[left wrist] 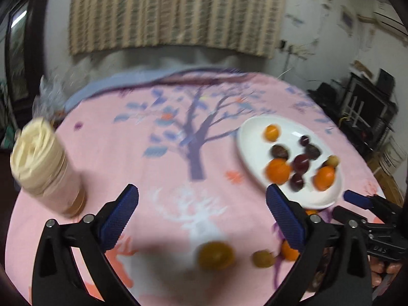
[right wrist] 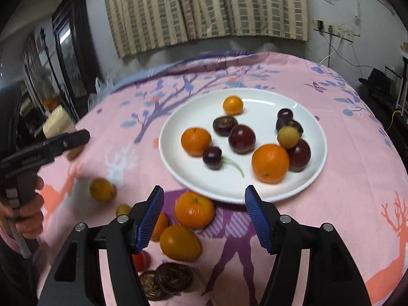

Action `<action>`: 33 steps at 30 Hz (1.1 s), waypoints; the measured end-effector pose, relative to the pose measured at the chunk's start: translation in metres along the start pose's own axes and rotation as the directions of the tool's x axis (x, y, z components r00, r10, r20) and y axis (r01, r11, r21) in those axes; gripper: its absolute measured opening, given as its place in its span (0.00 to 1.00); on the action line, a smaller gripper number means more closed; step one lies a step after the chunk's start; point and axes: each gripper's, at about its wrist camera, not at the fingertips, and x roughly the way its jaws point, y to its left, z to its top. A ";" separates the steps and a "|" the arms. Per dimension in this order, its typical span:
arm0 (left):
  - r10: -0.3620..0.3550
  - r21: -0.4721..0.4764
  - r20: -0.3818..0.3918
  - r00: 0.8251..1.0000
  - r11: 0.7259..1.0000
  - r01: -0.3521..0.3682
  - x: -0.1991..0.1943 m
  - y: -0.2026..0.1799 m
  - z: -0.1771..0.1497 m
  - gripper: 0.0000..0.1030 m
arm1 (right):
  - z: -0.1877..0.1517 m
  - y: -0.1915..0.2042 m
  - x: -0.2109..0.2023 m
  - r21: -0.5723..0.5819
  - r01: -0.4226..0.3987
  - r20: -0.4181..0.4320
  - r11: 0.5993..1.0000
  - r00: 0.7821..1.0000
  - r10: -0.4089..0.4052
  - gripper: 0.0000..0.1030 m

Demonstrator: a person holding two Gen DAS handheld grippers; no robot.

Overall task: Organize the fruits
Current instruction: 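Carry both fruits over the white plate and open both tools, then grasp a large orange with the right tool while the left tool grasps a round yellow fruit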

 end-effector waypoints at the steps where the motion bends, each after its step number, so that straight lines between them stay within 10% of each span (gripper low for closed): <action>1: 0.000 -0.029 -0.015 1.000 1.000 -0.001 0.002 0.009 -0.003 0.95 | -0.002 0.002 0.001 -0.008 -0.003 -0.013 1.000 1.000 0.003 0.65; 21: 0.033 -0.117 -0.022 0.999 0.993 -0.035 -0.003 0.038 -0.008 0.95 | -0.032 0.019 0.027 -0.064 -0.106 -0.257 0.992 0.963 0.086 0.45; 33: -0.040 -0.005 -0.038 0.998 0.999 0.040 -0.004 0.030 -0.019 0.93 | -0.018 -0.018 -0.001 0.121 -0.245 -0.132 0.962 0.957 0.260 0.38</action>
